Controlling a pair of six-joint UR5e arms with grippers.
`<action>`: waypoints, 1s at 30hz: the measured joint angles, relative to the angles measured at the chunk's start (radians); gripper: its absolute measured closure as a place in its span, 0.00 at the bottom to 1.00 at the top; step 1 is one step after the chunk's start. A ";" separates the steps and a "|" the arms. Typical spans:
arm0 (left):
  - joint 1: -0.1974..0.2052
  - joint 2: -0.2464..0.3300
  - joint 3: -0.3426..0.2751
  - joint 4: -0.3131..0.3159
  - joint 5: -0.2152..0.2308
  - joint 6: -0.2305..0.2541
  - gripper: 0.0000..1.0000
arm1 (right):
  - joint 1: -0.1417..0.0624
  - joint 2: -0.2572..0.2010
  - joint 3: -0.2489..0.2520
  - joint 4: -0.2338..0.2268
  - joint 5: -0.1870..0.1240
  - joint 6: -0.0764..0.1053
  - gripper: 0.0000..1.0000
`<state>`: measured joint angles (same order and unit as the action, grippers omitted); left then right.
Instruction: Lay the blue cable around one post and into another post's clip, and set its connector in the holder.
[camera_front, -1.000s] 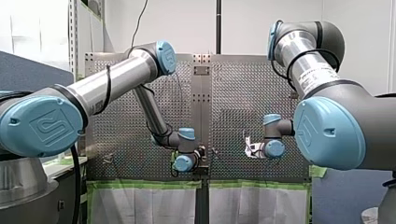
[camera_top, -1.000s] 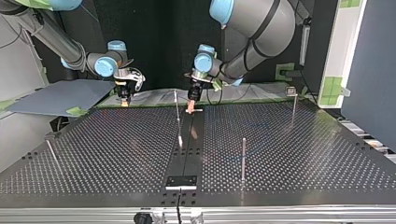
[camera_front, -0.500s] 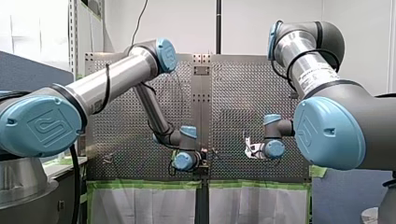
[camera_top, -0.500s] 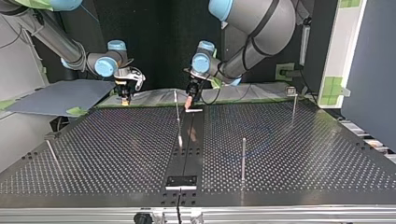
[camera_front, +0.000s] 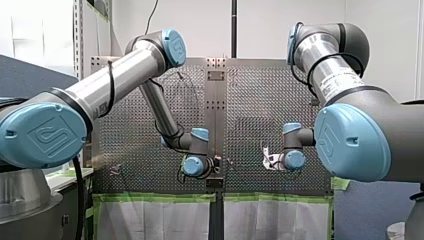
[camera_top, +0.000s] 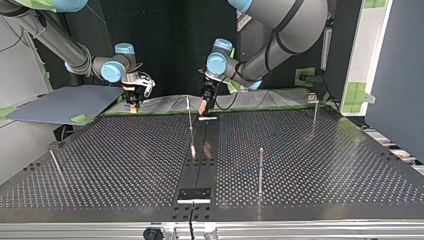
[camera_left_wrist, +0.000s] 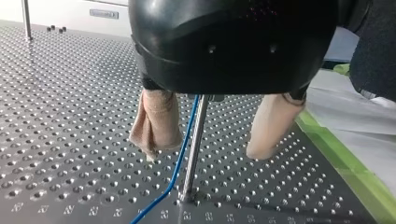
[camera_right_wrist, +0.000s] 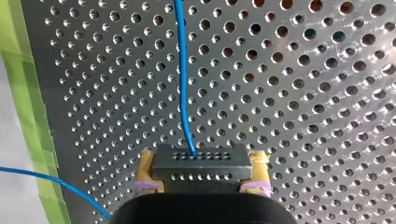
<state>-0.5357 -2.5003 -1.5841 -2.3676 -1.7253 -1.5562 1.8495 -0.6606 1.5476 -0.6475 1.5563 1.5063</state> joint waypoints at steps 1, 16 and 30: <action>-0.002 0.000 -0.001 0.000 0.001 0.002 0.01 | 0.000 0.000 0.000 0.000 0.000 0.000 1.00; -0.013 0.033 -0.023 -0.001 0.033 0.030 0.01 | -0.004 0.003 0.000 0.000 -0.001 -0.001 1.00; 0.002 0.064 -0.044 -0.091 0.150 0.069 0.01 | -0.010 0.005 0.000 -0.001 -0.001 0.003 1.00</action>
<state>-0.5341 -2.4359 -1.6280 -2.4588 -1.5752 -1.4871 1.8394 -0.6561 1.5473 -0.6489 1.5553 1.5093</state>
